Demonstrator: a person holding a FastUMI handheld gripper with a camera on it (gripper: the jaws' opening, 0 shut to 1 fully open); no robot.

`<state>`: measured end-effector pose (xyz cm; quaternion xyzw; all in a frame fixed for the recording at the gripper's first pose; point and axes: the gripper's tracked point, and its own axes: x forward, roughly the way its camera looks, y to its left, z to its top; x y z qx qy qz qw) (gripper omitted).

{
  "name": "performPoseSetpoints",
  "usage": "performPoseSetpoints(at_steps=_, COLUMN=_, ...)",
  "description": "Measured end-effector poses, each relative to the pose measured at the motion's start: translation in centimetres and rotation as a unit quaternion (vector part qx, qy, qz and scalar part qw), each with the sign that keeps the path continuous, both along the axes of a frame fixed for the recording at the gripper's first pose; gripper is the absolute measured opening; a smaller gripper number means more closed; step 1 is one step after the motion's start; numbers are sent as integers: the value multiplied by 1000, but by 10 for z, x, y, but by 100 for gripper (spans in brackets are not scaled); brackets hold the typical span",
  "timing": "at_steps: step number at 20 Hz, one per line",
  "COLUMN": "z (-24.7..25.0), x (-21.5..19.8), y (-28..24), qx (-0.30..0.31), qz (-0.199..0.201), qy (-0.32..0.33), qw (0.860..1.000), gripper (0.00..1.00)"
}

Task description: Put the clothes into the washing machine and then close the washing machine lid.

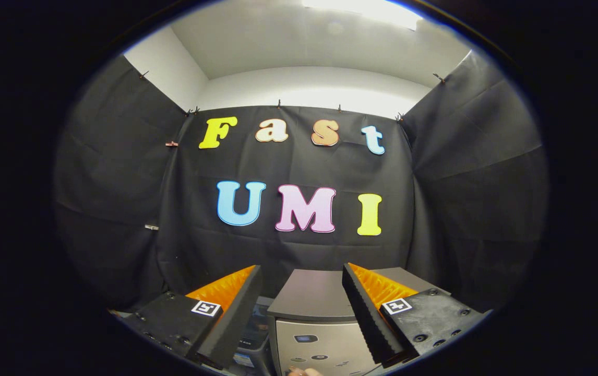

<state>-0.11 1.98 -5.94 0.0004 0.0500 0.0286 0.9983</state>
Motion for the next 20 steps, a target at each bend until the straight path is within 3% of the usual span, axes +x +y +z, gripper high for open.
performPoseSetpoints(at_steps=20, z=8, x=-2, y=-4, qx=12, qz=-12, qy=-11, qw=1000, gripper=96)
